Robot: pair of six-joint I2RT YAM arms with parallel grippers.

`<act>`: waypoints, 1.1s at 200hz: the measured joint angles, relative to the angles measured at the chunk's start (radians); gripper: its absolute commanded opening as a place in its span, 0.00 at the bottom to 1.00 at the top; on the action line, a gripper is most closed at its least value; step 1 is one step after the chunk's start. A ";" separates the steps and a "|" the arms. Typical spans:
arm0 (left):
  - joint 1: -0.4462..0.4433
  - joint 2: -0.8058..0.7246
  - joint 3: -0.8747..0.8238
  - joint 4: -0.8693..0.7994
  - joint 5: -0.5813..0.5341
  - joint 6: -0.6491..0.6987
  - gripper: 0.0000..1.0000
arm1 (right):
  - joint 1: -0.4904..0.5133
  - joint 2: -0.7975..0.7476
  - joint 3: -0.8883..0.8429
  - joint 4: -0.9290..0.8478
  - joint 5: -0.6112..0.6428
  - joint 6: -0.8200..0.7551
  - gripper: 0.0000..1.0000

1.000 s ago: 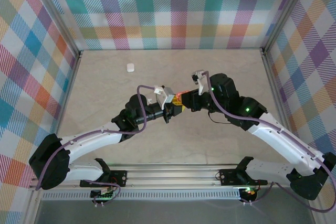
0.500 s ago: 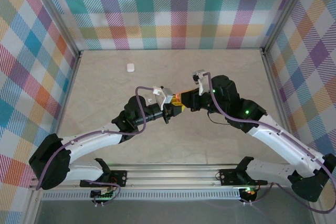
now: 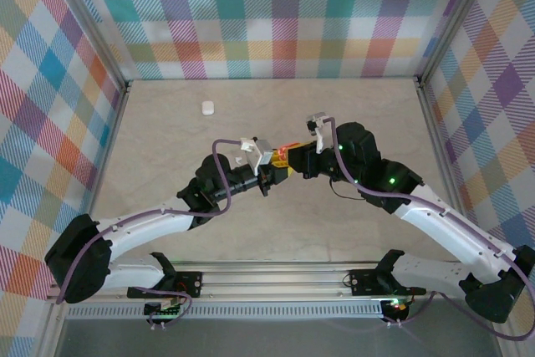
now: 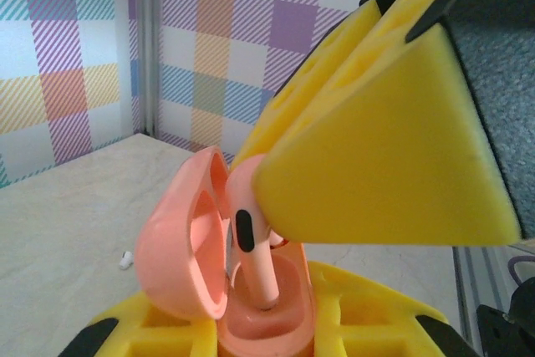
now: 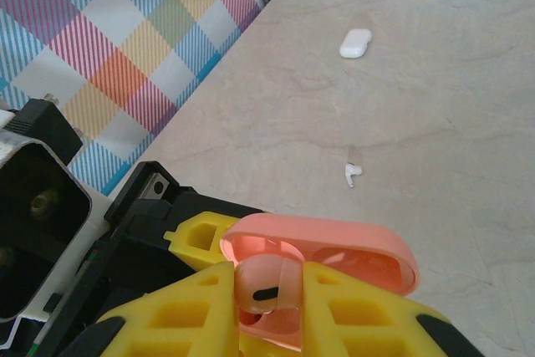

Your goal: Insert wireless bluetooth earbuds into charging case

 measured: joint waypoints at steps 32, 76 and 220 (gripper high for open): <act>0.000 -0.002 -0.001 0.000 -0.006 0.000 0.00 | 0.000 0.000 -0.008 0.014 0.000 0.000 0.22; 0.000 -0.005 -0.001 0.000 -0.016 0.000 0.00 | 0.000 -0.005 -0.020 0.037 0.000 0.022 0.23; 0.000 -0.032 -0.018 -0.010 -0.058 0.000 0.00 | 0.000 0.003 -0.028 0.048 -0.008 0.072 0.23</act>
